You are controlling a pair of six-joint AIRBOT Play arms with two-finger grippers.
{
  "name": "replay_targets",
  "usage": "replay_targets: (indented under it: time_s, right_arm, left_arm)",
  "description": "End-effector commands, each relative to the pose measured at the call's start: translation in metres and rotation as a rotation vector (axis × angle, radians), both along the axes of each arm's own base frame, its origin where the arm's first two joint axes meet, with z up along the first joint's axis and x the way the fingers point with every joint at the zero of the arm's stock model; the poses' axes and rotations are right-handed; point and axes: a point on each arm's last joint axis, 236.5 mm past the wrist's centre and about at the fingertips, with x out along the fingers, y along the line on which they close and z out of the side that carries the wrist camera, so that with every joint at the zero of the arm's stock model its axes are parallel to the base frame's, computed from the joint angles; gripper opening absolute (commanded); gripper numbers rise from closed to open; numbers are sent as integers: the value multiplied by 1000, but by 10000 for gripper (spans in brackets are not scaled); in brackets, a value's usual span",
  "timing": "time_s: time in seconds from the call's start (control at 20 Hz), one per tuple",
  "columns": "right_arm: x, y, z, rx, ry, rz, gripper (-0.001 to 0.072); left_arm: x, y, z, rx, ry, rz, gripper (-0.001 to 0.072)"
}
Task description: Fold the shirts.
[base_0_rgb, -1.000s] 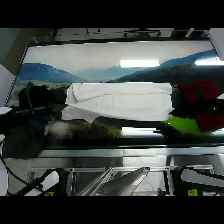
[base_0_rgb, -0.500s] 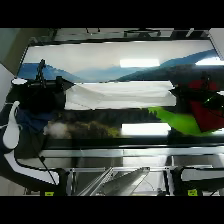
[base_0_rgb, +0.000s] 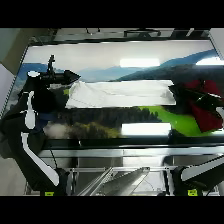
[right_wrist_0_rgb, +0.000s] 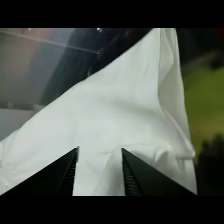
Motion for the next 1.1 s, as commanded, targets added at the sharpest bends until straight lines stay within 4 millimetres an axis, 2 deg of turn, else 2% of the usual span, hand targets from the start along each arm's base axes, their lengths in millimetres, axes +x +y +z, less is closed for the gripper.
replay_targets:
  time_s: [0.0, 0.05, 0.1, 0.15, 0.2, 0.3, 0.35, 0.4, 0.55, 0.75, 0.8, 0.85, 0.9, 0.95, 1.0, 1.05]
  right_arm:
    - [22, -26, 14, -87, -44, -24, 376]
    - [23, -28, 20, -117, -46, 6, 377]
    - [21, -29, 20, -165, -31, 47, 452]
    - [17, -34, 16, -221, 6, 78, 609]
    - [12, -38, 9, -270, 62, 104, 650]
    - [-4, -44, -9, -353, 182, 174, 650]
    - [-9, -44, -15, -366, 219, 204, 650]
    - [-12, -39, -19, -358, 235, 237, 649]
    - [-18, -22, -35, -311, 272, 299, 642]
    - [-25, 1, -57, -277, 314, 362, 640]
    - [-25, 6, -61, -273, 316, 376, 621]
    - [-25, 11, -63, -269, 310, 386, 439]
    - [-22, 15, -61, -259, 295, 391, 287]
    - [-19, 18, -59, -251, 278, 389, 204]
    - [-15, 19, -55, -240, 266, 380, 73]
    - [-12, 19, -51, -236, 256, 375, 16]
  left_arm:
    - [21, 24, 23, 15, -72, 31, 293]
    - [22, 33, 34, 5, -73, 41, 293]
    - [21, 40, 44, -11, -62, 49, 293]
    - [17, 45, 52, -26, -46, 48, 293]
    - [12, 48, 57, -35, -31, 46, 292]
    - [1, 50, 63, -39, -14, 41, 287]
    - [-3, 52, 66, -39, -11, 42, 230]
    - [-8, 49, 70, -40, -10, 21, -1]
    - [-15, 38, 83, -38, -23, -13, -3]
    - [-24, 13, 98, -33, -43, -70, -2]
    - [-28, 5, 99, -35, -40, -93, -2]
    - [-31, -4, 98, -37, -35, -116, -2]
    - [-35, -16, 97, -34, -29, -144, -3]
    - [-37, -28, 97, -36, -30, -166, -2]
    - [-40, -42, 97, -35, -31, -188, -2]
    - [-41, -54, 97, -32, -32, -206, -3]
